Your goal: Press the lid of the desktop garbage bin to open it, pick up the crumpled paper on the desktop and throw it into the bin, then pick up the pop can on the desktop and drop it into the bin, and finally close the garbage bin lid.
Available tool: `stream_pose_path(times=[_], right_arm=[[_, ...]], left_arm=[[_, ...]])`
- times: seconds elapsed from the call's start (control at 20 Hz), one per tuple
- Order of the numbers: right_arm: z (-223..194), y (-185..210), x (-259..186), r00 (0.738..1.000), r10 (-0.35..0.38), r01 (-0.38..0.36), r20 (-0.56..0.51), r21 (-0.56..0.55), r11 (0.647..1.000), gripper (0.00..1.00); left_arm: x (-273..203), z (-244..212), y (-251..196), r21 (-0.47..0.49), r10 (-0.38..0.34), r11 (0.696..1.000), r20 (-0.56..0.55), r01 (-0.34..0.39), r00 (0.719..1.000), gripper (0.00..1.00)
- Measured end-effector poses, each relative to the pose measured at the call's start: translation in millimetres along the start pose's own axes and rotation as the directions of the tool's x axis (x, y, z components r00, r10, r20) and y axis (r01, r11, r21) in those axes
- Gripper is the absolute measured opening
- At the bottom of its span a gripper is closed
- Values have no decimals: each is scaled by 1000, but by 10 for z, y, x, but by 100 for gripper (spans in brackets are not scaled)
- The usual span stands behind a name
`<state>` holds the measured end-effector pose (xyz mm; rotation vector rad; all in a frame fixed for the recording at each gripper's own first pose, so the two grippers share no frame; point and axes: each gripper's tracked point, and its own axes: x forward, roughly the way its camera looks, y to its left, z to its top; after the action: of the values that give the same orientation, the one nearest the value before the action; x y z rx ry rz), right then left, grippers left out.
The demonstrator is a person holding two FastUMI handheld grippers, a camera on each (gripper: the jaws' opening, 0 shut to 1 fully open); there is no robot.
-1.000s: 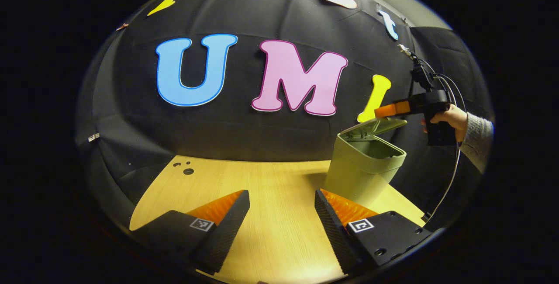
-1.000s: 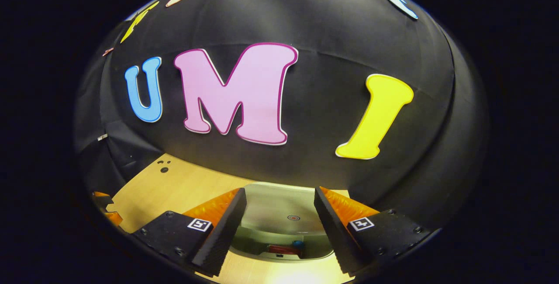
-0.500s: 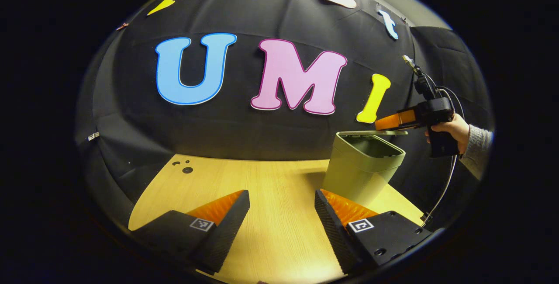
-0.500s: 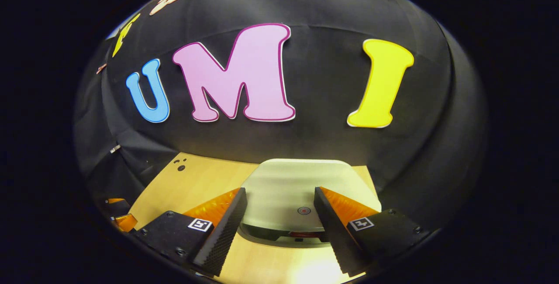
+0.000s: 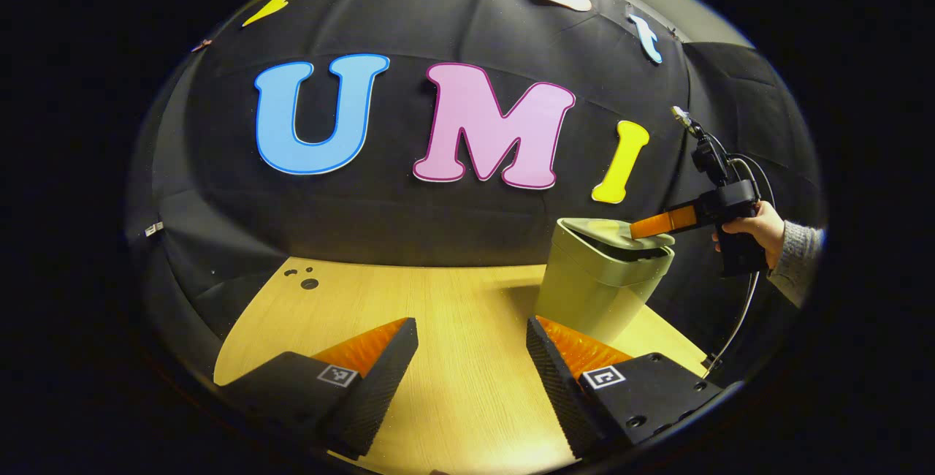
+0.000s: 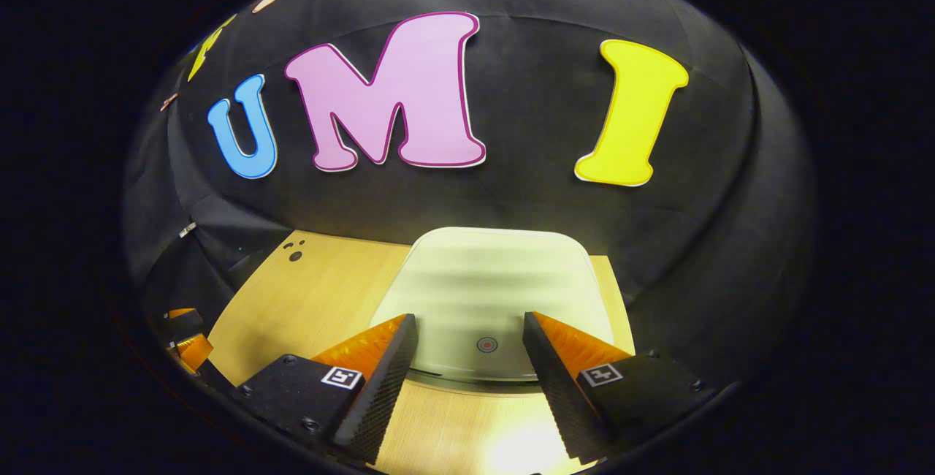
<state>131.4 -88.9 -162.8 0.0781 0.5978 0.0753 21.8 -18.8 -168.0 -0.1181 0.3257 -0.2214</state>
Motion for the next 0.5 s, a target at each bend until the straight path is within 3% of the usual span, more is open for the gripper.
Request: stream_pose_path(times=[0.5], right_arm=[[-208, 6, 56, 999, 34, -35, -35, -21, 999, 94]], left_arm=[[43, -6, -55, 4, -13, 1000, -7, 13, 1000, 95]])
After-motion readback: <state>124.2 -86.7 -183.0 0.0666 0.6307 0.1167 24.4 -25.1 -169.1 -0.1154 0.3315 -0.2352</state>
